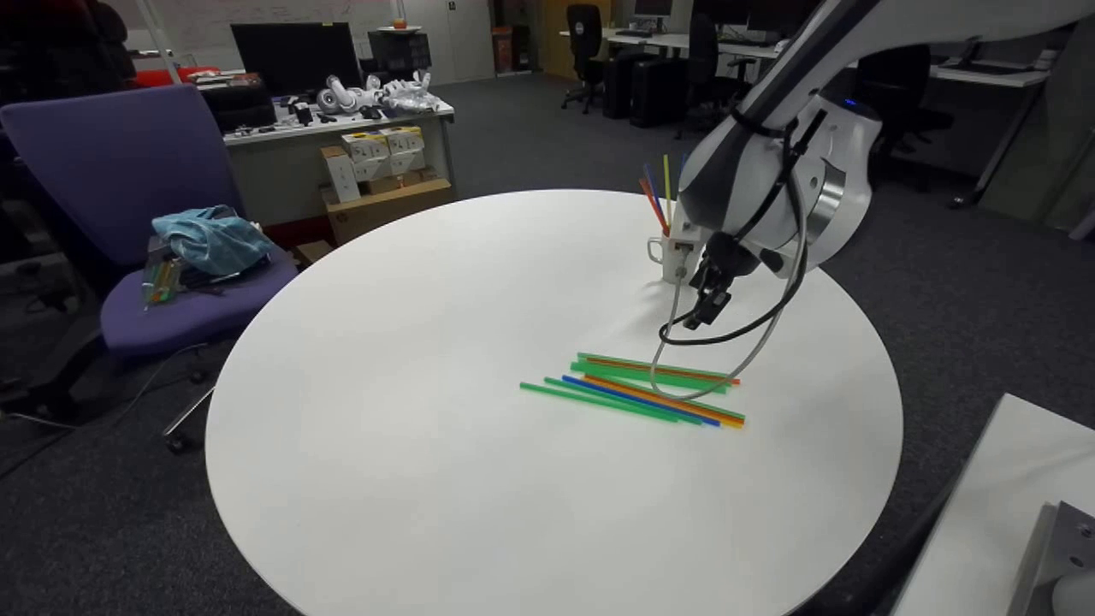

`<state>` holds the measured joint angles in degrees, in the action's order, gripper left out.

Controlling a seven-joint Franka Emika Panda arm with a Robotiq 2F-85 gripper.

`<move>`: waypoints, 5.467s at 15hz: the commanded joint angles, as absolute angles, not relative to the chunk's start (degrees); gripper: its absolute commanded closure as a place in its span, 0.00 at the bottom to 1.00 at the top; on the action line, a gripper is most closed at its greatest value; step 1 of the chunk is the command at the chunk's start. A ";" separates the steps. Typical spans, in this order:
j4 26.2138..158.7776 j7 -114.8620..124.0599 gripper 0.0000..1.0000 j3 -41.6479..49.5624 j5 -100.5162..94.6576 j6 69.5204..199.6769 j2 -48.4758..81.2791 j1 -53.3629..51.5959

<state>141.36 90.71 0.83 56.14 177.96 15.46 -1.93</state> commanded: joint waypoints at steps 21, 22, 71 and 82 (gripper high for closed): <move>137.70 91.75 0.00 4.25 45.49 152.42 21.23 -0.31; 137.76 91.66 0.00 4.18 45.59 152.29 21.25 -0.25; 138.59 131.36 0.00 33.47 33.54 168.86 18.58 -29.90; 127.12 149.27 0.00 55.17 16.05 138.66 14.26 -48.71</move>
<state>129.36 149.27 52.68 18.56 144.42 17.36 -46.83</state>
